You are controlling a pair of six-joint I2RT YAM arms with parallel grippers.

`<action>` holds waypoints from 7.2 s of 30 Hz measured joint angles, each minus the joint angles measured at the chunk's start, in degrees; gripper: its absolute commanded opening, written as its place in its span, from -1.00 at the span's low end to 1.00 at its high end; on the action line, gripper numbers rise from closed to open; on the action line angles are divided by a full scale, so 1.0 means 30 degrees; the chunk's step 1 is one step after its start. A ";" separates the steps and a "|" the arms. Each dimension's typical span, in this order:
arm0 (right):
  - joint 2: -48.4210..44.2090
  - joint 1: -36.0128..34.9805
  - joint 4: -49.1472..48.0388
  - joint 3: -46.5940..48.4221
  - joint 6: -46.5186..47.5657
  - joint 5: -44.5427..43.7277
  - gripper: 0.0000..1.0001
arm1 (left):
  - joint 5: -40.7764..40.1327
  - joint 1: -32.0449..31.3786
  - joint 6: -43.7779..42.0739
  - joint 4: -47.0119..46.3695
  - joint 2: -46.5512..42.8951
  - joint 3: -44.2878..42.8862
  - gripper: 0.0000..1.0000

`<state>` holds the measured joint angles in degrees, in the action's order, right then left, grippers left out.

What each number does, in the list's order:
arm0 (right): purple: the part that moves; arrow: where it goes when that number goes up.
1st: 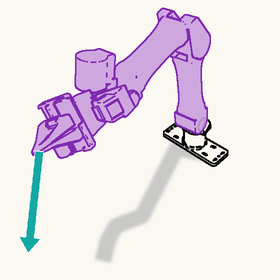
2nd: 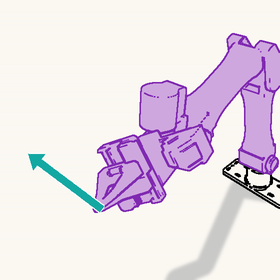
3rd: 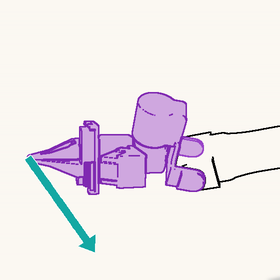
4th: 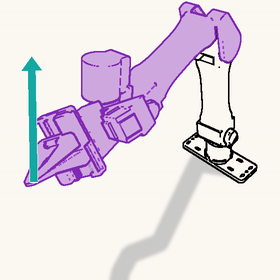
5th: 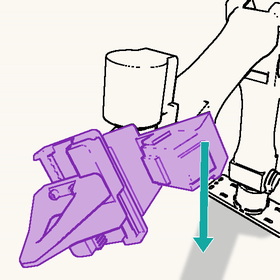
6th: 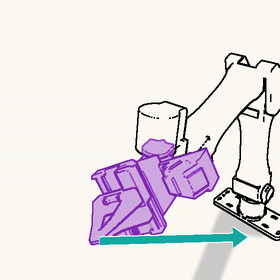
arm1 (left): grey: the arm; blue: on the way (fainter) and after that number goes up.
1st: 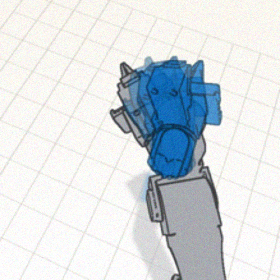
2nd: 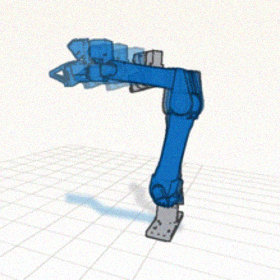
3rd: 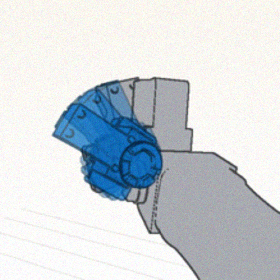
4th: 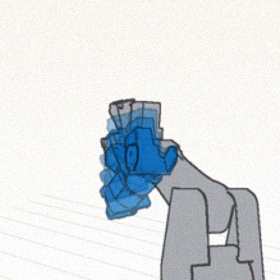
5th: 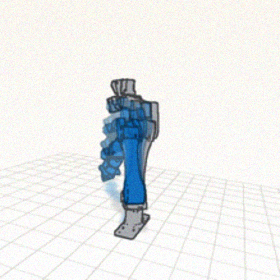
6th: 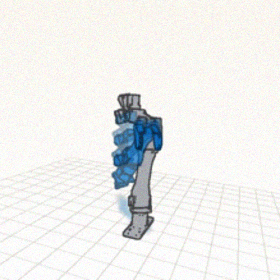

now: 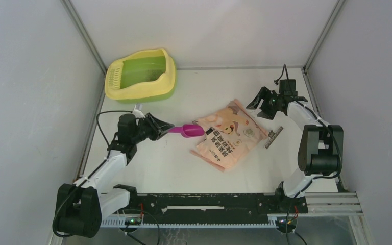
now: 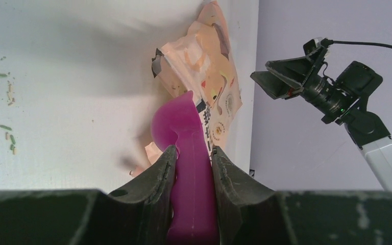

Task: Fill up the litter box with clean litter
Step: 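Scoop the cat litter from the cat litter bag.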

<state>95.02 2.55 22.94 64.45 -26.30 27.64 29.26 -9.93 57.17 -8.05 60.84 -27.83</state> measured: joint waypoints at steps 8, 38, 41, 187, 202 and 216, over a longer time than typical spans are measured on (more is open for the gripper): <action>0.0000 0.0007 -0.0007 0.0000 -0.0007 0.0131 0.57 | 0.0182 0.0204 0.0335 -0.0816 0.0233 0.0430 -0.97; 0.1013 0.0022 0.0000 0.0576 -0.0007 0.0321 0.57 | 0.0809 0.0306 0.2827 -0.4408 0.0780 0.2135 -0.99; 0.1013 0.0022 0.0007 0.0576 -0.0007 0.0321 0.57 | 0.0736 0.0328 0.2433 -0.3388 -0.0138 0.2135 -0.99; 0.2572 -0.2149 0.1027 0.2033 0.0568 -0.0459 0.61 | 0.0430 -0.4364 0.8845 -2.3671 1.6524 0.0313 -0.95; 0.2572 -0.2404 0.1224 0.2025 0.0576 -0.0452 0.61 | 0.1282 -0.0984 0.7111 -2.4115 1.4593 0.4889 -0.97; 0.2572 -0.2601 0.1217 0.2025 0.0576 -0.0466 0.61 | 0.2696 0.2055 0.6273 -2.4414 1.3537 0.7322 -0.99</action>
<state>102.74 -5.26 26.59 70.52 -24.58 26.24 37.34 -3.77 75.99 -81.30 101.45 -5.87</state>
